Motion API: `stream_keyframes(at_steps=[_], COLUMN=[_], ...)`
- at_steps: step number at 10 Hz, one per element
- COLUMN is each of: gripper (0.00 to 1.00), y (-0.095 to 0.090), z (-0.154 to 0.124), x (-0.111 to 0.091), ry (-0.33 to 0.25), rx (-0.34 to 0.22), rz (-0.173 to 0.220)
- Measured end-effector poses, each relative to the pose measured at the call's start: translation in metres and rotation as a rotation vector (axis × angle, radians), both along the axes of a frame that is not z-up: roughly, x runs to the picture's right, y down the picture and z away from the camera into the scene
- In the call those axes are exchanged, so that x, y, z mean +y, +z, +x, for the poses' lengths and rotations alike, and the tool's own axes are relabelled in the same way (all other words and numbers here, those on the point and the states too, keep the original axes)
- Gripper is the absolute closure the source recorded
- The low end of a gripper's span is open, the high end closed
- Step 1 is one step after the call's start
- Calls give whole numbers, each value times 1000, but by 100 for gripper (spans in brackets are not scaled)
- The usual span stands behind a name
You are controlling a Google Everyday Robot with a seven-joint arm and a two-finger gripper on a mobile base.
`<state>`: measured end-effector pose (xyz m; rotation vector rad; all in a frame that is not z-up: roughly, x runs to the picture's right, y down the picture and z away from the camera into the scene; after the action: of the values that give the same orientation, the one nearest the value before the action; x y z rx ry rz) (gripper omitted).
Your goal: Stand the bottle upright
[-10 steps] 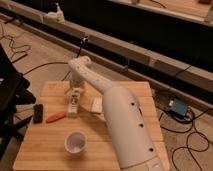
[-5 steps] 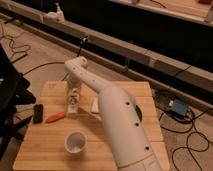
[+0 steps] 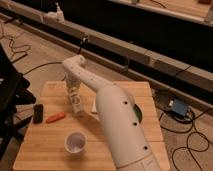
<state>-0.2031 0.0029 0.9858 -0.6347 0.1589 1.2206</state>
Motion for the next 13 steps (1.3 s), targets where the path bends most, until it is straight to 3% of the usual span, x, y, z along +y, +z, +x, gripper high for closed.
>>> stream_keyframes(at_steps=[3, 6, 8, 9, 13], gripper=[100, 100, 100, 100, 100], y=[-16, -50, -80, -87, -88], z=[11, 34, 44, 48, 45], x=[-38, -104, -146, -155, -155], ry=[17, 77, 151, 169, 168], rx=[5, 10, -23, -31, -36], rz=[75, 204, 286, 305, 306])
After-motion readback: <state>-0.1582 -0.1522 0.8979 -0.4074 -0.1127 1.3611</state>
